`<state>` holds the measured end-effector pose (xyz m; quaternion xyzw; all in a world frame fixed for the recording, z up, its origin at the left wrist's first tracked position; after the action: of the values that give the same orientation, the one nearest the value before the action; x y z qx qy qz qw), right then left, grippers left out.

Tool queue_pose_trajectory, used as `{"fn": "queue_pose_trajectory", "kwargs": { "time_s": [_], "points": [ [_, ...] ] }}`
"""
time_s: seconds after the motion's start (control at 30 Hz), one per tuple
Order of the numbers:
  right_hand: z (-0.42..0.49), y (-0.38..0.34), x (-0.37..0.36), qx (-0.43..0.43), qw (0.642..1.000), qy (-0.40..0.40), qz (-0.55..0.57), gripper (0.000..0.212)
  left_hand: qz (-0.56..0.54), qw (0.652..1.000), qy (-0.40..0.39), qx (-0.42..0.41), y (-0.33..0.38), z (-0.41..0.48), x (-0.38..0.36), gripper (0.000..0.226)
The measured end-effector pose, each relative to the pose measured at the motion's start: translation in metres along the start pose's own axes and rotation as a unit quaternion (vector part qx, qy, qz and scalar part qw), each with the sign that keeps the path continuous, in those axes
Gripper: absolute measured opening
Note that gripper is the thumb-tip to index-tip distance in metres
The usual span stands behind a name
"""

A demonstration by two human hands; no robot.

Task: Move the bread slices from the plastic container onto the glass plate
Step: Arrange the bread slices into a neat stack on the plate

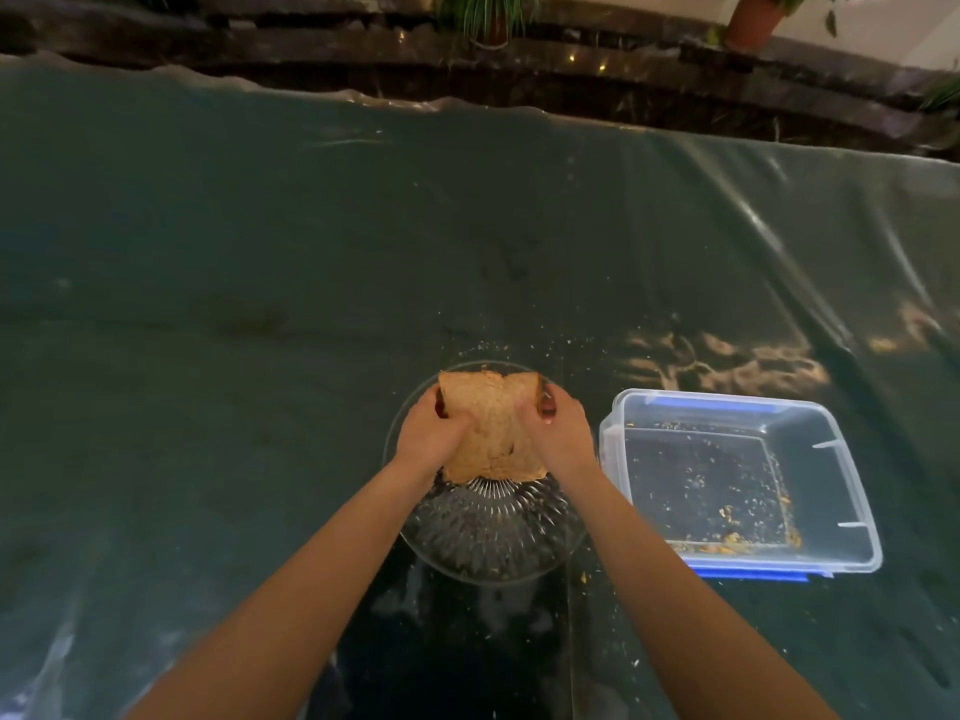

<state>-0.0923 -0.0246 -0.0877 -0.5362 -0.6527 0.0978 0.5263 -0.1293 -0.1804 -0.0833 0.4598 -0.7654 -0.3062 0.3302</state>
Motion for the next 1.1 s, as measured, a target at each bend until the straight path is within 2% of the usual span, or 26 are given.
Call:
{"fn": "queue_pose_trajectory", "kwargs": {
  "time_s": [0.17,0.4,0.53,0.7,0.9,1.1],
  "points": [
    [-0.003,0.012,-0.010,-0.027,0.999,-0.027,0.004,0.061,-0.047,0.999,-0.003,0.014,-0.003,0.001,-0.006,0.044],
    [-0.002,0.014,-0.017,-0.007,0.997,0.022,0.075,0.059,-0.088,0.995,0.045,-0.006,-0.005,0.003,-0.011,0.045],
    [0.005,0.005,-0.016,0.004,0.995,0.024,0.094,0.056,-0.056,0.997,0.052,-0.017,0.002,0.009,-0.010,0.046],
    [0.002,0.006,-0.015,0.036,0.998,0.044,0.036,0.058,0.022,0.997,0.077,-0.020,0.003,0.010,-0.012,0.046],
    [-0.011,0.002,-0.019,0.065,0.992,0.105,0.012,0.050,0.022,0.992,0.122,-0.030,0.007,0.002,-0.017,0.052],
    [-0.027,0.019,-0.021,0.042,0.994,0.092,0.040,0.042,0.046,0.994,0.102,-0.018,-0.004,-0.011,-0.020,0.058]
  ]
}}
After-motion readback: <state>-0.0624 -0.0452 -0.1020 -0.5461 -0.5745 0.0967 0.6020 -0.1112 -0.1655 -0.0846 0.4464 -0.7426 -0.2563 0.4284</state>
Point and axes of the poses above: each hand's wrist, its own z-axis towards the middle knuckle, its own x-axis out of the back of the hand, y = z × x, the point moved 4 cm from there along z, towards the middle knuckle, and after that the axes turned 2 degrees about -y, right-handed, at the moved point
